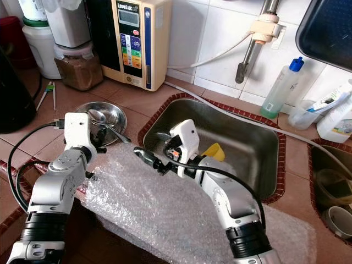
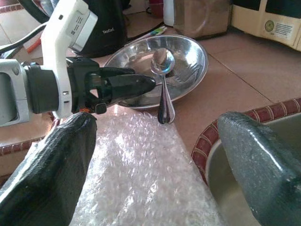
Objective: Kitchen organization
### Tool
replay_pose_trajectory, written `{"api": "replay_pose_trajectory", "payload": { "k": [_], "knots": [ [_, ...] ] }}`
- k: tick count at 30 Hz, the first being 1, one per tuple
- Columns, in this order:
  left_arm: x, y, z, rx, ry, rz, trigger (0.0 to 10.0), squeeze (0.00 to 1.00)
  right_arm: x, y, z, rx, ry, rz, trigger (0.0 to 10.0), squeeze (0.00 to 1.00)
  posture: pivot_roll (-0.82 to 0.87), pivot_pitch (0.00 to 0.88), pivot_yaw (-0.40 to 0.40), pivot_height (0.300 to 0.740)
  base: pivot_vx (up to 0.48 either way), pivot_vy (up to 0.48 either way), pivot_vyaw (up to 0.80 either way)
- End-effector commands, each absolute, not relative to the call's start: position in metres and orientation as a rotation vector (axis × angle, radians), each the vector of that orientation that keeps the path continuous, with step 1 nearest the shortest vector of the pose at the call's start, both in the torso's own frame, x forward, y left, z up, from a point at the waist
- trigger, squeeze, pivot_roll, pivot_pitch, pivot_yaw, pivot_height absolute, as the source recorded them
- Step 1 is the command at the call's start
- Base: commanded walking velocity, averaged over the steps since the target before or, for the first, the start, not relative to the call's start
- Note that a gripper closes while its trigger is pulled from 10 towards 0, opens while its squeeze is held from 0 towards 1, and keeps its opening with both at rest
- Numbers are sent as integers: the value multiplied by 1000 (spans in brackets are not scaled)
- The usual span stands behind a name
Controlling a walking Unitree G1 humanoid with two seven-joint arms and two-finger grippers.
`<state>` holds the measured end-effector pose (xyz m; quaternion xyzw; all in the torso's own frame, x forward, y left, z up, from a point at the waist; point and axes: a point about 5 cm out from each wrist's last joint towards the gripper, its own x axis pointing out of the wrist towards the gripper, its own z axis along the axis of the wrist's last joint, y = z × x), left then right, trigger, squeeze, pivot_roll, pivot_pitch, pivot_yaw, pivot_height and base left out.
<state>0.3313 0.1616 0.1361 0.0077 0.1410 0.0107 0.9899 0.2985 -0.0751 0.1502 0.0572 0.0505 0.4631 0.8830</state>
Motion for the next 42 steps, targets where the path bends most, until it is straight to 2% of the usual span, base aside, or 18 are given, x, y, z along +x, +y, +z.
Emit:
{"api": "replay_pose_trajectory", "payload": {
  "k": [1,6,7,8,11,12,14,16,19,21,22,42],
  "knots": [
    [333,158,141,13,274,22,10000,1000,297,-76,154,99,85,970,10000,0,-1,0,-84,740,0,0,0],
    [337,159,148,19,270,12,10000,1000,298,-76,155,96,80,966,10000,0,-1,0,-82,740,0,0,0],
    [337,160,148,20,275,12,10000,765,298,-76,155,96,80,965,10000,0,0,0,-81,740,0,0,0],
    [337,162,146,11,302,11,10000,0,298,-76,155,95,78,963,10000,0,0,0,-79,740,0,0,0],
    [337,164,144,-28,333,6,10000,0,298,-76,155,95,77,962,10000,0,1,0,-77,740,0,0,0],
    [337,164,142,-18,346,-7,9529,0,298,-76,155,95,77,961,10000,0,3,0,-77,740,0,0,0],
    [337,166,140,-39,365,-10,4863,0,298,-76,154,95,77,962,10000,0,3,0,-77,740,0,0,0],
    [336,167,137,-46,383,-14,4275,0,298,-75,154,93,77,964,10000,0,4,0,-76,740,0,0,0],
    [336,167,135,-53,398,-20,4235,0,298,-75,155,93,76,964,10000,0,7,0,-75,740,0,0,0],
    [335,168,134,-54,408,-20,2392,0,298,-74,155,91,75,964,10000,0,8,0,-75,740,0,0,0],
    [335,168,133,-56,412,-20,0,0,298,-74,155,91,74,966,10000,0,9,0,-75,740,0,0,0],
    [337,176,133,-66,413,-1,0,0,299,-77,154,86,78,956,10000,0,3,0,-77,740,0,0,0]
  ]
}}
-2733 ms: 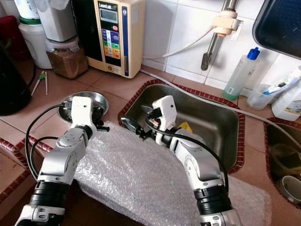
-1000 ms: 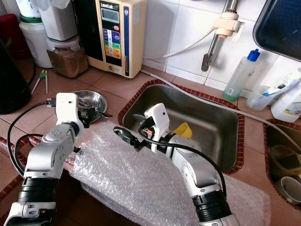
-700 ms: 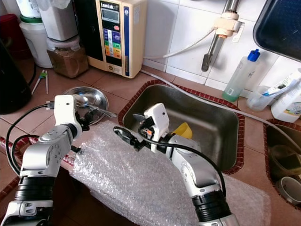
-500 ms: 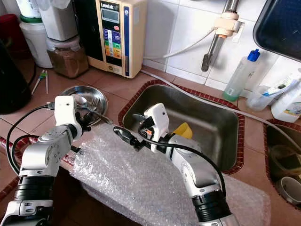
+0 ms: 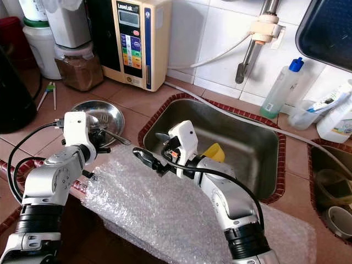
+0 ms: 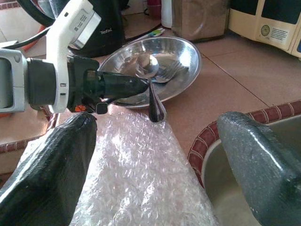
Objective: Kitchen organization
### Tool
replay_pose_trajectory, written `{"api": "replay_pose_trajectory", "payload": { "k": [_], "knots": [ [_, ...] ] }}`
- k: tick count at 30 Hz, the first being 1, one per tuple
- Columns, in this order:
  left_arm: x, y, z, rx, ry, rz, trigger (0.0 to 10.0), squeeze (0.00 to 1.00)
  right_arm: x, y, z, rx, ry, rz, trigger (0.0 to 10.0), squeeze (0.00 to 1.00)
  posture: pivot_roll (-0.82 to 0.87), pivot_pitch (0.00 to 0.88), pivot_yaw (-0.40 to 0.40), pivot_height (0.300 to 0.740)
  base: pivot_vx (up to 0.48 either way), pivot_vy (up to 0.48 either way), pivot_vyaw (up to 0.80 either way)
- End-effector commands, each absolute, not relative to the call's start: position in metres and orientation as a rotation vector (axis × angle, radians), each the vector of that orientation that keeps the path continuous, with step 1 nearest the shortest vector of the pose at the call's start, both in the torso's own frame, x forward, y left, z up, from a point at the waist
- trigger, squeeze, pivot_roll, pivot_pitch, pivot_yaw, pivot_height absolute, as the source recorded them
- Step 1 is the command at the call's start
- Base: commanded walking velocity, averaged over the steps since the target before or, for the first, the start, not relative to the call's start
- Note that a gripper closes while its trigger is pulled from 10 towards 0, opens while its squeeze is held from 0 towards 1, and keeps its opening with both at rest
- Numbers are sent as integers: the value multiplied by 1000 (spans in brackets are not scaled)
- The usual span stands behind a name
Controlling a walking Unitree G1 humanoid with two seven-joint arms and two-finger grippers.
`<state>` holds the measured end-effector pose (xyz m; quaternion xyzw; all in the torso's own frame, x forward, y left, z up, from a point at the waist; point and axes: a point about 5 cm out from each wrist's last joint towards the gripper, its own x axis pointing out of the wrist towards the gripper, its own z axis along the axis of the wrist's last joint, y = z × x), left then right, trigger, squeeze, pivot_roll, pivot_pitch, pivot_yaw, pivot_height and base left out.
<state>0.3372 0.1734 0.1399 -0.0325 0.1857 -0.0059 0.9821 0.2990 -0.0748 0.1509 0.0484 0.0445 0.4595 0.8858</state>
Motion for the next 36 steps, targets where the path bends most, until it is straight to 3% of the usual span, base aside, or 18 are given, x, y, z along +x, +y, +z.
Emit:
{"api": "replay_pose_trajectory", "payload": {
  "k": [1,18,22,25,26,33,34,36],
  "knots": [
    [337,177,134,-66,411,1,0,0,299,-77,154,86,78,955,10000,0,3,0,-77,740,0,0,0],
    [346,202,143,-15,386,43,0,0,299,-78,153,84,83,956,10000,0,3,0,-79,740,0,0,0],
    [348,210,142,31,393,36,902,0,298,-78,153,82,85,958,10000,0,1,0,-79,740,0,0,0],
    [348,211,143,37,393,24,980,0,298,-78,152,81,86,958,10000,0,0,0,-80,740,0,0,0],
    [349,211,144,28,385,16,0,0,298,-79,152,79,87,958,10000,0,-1,0,-81,740,0,0,0],
    [352,201,161,36,348,-46,0,0,298,-80,152,74,89,962,10000,0,-1,0,-84,740,0,0,0],
    [353,202,163,49,342,-55,588,0,298,-80,153,74,89,962,10000,0,0,0,-84,740,0,0,0],
    [354,202,165,58,334,-64,706,0,298,-80,153,73,89,962,10000,0,0,0,-84,740,0,0,0]
  ]
}}
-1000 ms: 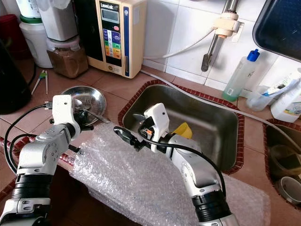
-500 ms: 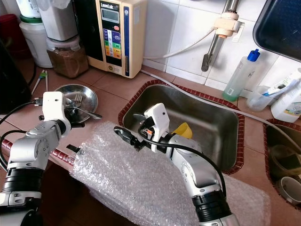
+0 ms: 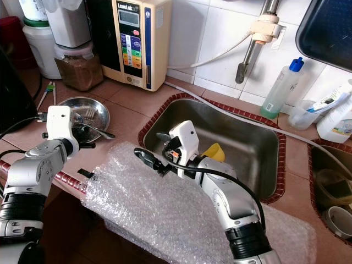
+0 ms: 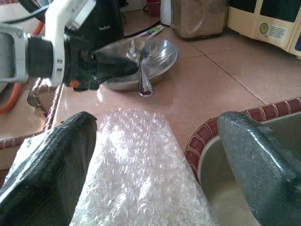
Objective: Kitchen organization
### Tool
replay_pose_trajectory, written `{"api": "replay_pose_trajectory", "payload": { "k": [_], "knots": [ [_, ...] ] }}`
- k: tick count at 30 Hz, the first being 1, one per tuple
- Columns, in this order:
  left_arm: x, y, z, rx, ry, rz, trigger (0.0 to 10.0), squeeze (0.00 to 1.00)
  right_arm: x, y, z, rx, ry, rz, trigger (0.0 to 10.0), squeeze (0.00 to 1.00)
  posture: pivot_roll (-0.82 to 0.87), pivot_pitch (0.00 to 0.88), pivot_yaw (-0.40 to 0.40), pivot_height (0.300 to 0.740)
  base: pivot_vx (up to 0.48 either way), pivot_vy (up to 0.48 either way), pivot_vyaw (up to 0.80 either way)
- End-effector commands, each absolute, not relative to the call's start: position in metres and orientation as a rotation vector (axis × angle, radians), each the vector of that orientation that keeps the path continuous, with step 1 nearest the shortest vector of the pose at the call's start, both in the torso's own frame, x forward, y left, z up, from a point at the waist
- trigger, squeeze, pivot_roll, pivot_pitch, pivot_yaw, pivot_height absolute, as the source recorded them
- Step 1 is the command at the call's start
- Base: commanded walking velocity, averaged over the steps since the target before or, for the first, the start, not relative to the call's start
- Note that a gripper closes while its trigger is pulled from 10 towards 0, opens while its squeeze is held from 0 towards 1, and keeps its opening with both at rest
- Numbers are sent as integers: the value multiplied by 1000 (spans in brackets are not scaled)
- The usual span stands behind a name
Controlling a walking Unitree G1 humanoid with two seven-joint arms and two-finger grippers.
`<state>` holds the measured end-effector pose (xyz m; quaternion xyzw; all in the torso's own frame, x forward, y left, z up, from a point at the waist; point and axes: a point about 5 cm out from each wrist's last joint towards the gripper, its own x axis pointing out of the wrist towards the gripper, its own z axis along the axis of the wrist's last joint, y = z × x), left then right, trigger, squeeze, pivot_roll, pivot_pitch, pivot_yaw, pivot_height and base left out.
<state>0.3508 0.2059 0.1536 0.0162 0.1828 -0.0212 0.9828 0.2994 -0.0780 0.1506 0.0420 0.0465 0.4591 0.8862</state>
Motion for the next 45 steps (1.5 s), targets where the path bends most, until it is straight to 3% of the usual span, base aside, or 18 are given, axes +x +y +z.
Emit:
{"api": "replay_pose_trajectory", "payload": {
  "k": [1,4,6,10,24,40,43,45],
  "knots": [
    [354,203,166,73,331,-69,980,0,298,-80,153,73,90,962,10000,0,0,0,-84,740,0,0,0],
    [355,210,171,56,318,-42,1176,0,298,-80,152,73,92,960,10000,0,-2,0,-83,740,0,0,0],
    [356,213,174,45,308,-27,392,0,298,-80,152,74,94,960,10000,0,-3,0,-83,740,0,0,0],
    [357,216,178,31,292,-2,39,0,298,-80,151,74,96,961,10000,0,-3,0,-83,740,0,0,0],
    [347,245,176,80,302,111,39,0,299,-81,151,78,95,956,10000,0,9,0,-79,740,0,0,0],
    [342,246,158,216,368,72,1647,0,299,-82,148,75,102,953,10000,0,8,0,-80,740,0,0,0],
    [341,242,151,243,391,38,2941,0,299,-82,148,74,103,953,10000,0,7,0,-80,740,0,0,0],
    [341,240,149,250,401,21,2941,0,299,-82,148,74,103,953,10000,0,7,0,-81,740,0,0,0]
  ]
}}
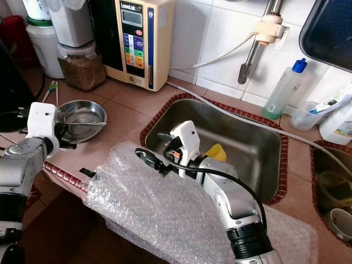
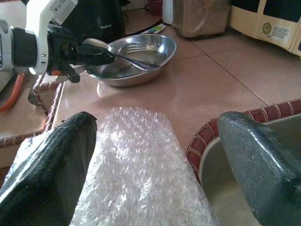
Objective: Kitchen organization
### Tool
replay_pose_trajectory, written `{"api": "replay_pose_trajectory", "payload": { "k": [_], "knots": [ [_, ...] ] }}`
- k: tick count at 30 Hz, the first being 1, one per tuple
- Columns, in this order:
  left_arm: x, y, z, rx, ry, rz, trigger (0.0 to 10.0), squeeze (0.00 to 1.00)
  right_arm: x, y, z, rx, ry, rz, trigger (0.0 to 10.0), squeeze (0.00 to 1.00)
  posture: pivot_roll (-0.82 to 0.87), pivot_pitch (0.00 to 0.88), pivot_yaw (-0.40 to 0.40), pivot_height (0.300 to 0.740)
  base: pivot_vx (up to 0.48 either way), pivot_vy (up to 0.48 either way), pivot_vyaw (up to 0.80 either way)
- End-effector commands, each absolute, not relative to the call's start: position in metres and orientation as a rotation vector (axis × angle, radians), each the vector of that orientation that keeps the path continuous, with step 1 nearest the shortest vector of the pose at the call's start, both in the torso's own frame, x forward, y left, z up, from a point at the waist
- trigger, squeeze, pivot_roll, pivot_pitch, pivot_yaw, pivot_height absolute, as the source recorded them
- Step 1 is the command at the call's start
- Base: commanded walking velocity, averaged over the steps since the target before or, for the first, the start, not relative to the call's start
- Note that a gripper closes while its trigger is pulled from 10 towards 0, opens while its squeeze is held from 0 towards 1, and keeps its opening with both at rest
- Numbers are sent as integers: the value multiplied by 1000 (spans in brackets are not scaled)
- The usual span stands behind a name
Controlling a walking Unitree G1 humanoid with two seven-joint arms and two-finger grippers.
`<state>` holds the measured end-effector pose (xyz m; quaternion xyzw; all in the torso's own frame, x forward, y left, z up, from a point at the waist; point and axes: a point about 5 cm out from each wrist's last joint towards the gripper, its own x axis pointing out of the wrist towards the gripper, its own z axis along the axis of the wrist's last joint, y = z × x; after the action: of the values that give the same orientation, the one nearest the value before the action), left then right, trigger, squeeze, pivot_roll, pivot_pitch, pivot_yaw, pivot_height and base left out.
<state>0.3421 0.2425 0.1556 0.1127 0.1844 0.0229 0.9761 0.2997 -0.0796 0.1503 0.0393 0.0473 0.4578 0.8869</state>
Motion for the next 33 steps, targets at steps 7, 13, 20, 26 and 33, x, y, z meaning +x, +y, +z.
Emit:
{"api": "replay_pose_trajectory", "payload": {
  "k": [7,13,20,26,33],
  "knots": [
    [341,229,136,305,450,-69,4392,0,299,-82,148,68,103,952,10000,0,-1,0,-80,740,0,0,0],
    [341,224,134,320,466,-133,4235,0,299,-83,148,67,103,950,10000,0,-3,0,-78,740,0,0,0],
    [345,222,137,296,490,-232,3373,0,299,-82,150,66,99,952,10000,0,-6,0,-78,740,0,0,0],
    [346,219,144,292,488,-280,2863,0,300,-84,150,62,99,949,10000,0,-6,0,-77,740,0,0,0],
    [347,213,159,303,461,-338,2039,0,300,-84,150,62,99,951,10000,0,-1,0,-74,740,0,0,0]
  ]
}}
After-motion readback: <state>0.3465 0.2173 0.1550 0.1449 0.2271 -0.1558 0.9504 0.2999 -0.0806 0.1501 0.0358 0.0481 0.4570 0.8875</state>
